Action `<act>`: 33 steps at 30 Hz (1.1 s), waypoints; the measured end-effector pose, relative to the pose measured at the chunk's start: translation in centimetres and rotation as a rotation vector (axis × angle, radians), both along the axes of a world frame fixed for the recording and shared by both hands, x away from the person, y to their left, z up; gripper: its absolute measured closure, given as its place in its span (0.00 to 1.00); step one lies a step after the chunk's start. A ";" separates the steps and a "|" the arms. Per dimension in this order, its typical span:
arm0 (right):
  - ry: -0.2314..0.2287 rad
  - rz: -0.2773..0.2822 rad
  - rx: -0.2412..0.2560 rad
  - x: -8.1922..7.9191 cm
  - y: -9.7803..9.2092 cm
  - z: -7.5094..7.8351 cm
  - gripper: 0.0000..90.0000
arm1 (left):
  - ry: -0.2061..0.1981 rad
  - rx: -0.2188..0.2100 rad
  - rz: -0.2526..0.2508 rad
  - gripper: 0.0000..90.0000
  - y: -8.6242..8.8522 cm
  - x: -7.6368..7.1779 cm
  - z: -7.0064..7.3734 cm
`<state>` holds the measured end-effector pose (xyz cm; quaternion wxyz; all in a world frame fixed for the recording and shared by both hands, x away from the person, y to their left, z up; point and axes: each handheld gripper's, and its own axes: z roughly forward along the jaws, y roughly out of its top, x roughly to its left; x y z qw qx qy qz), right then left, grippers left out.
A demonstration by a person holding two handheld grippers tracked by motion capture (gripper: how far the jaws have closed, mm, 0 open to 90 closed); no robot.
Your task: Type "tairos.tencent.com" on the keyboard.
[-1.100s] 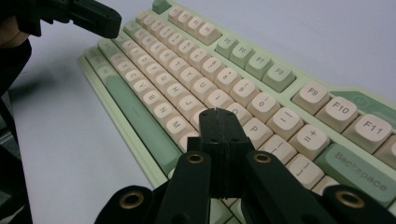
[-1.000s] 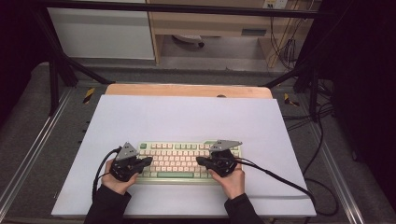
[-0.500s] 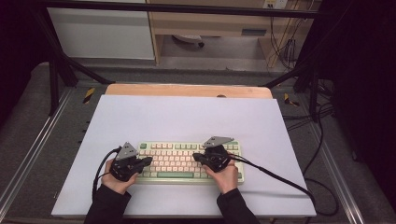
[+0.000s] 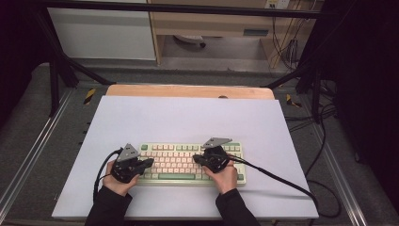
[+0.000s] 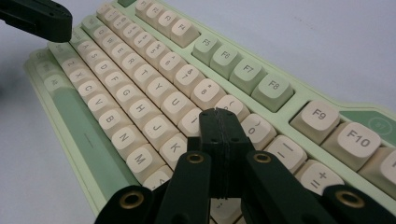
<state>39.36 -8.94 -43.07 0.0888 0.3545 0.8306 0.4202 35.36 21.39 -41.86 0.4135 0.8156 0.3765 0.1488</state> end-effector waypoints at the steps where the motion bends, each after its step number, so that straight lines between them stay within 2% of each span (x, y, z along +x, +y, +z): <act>1: 0.000 0.000 0.000 0.0 0.0 0.0 1.00 | 0.000 0.000 0.000 1.00 0.0 0.0 0.0; 11: -0.002 0.007 -0.015 -0.1 0.1 -0.2 1.00 | -0.002 0.002 -0.002 1.00 0.0 0.0 0.0; 22: -0.014 0.027 0.031 -0.8 -0.7 1.6 1.00 | -0.006 -0.002 -0.003 1.00 0.0 0.0 0.1; 33: -0.027 0.051 0.019 -1.6 -1.5 2.8 1.00 | -0.012 -0.009 -0.001 1.00 0.0 -0.1 0.3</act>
